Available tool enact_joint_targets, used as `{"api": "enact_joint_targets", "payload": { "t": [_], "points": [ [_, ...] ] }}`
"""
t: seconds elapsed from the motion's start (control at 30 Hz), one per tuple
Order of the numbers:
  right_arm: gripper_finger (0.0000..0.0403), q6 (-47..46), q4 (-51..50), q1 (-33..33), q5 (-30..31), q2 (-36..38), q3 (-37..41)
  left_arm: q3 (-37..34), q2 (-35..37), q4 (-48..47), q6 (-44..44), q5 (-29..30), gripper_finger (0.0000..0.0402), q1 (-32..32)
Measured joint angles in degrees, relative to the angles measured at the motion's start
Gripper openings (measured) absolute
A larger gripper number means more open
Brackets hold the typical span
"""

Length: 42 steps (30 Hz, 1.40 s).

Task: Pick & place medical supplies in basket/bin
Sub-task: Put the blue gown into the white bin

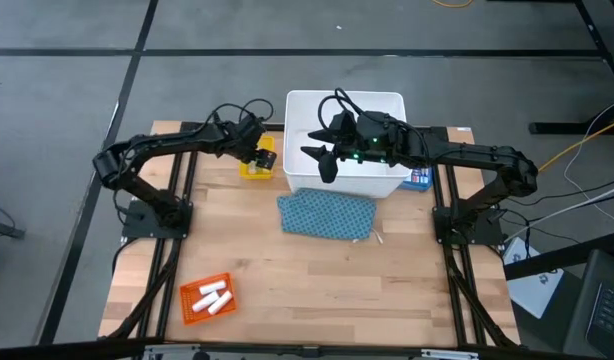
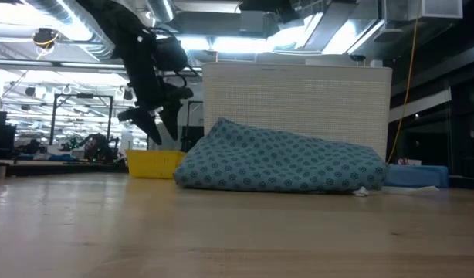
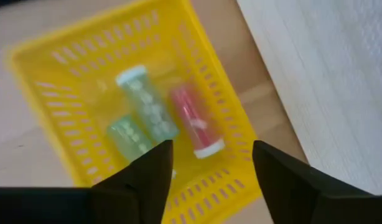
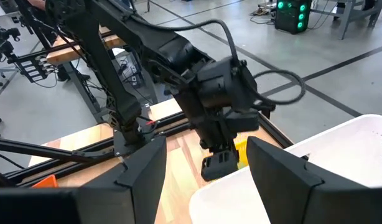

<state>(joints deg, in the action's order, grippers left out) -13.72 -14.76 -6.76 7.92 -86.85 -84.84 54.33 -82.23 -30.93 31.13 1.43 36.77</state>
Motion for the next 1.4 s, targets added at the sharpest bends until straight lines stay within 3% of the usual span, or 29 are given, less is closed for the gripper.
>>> {"api": "enact_joint_targets", "payload": {
  "t": [0.23, 0.53, 0.7, 0.83, 1.03, 1.2, 1.4],
  "points": [
    [0.0224, 0.9, 0.1, 0.0, 0.5, 0.0, 0.0, 0.0, 8.1, 2.2, 1.3, 0.0, 0.0242, -0.5],
    [0.0224, 0.8, 0.2, 0.0, 1.7, 0.0, 0.0, 0.0, 25.1, 18.3, 3.9, -1.1, 0.0225, -5.6],
    [0.0224, 0.2, 0.2, 0.0, 1.2, 0.0, 0.0, 0.0, 31.9, 24.9, 4.4, -4.5, 0.0224, -10.3],
    [0.0224, -3.7, 0.7, 0.0, -5.8, 0.0, 0.0, 0.0, 35.7, 28.0, 5.0, -5.1, 0.0223, -14.3],
    [0.0224, -6.8, -1.5, 1.8, -24.2, 0.0, 0.0, 0.0, 39.8, 27.2, 2.5, -0.1, 0.0223, -18.8],
    [0.0224, -9.9, -8.0, 5.5, -24.7, 0.0, 0.0, 0.0, 40.7, 25.6, 1.2, 1.2, 0.0223, -20.0],
    [0.0224, -14.6, -16.0, 10.0, -23.8, 0.0, 0.0, 0.0, 39.9, 23.4, 1.4, -2.9, 0.0223, -19.9]
  ]
}}
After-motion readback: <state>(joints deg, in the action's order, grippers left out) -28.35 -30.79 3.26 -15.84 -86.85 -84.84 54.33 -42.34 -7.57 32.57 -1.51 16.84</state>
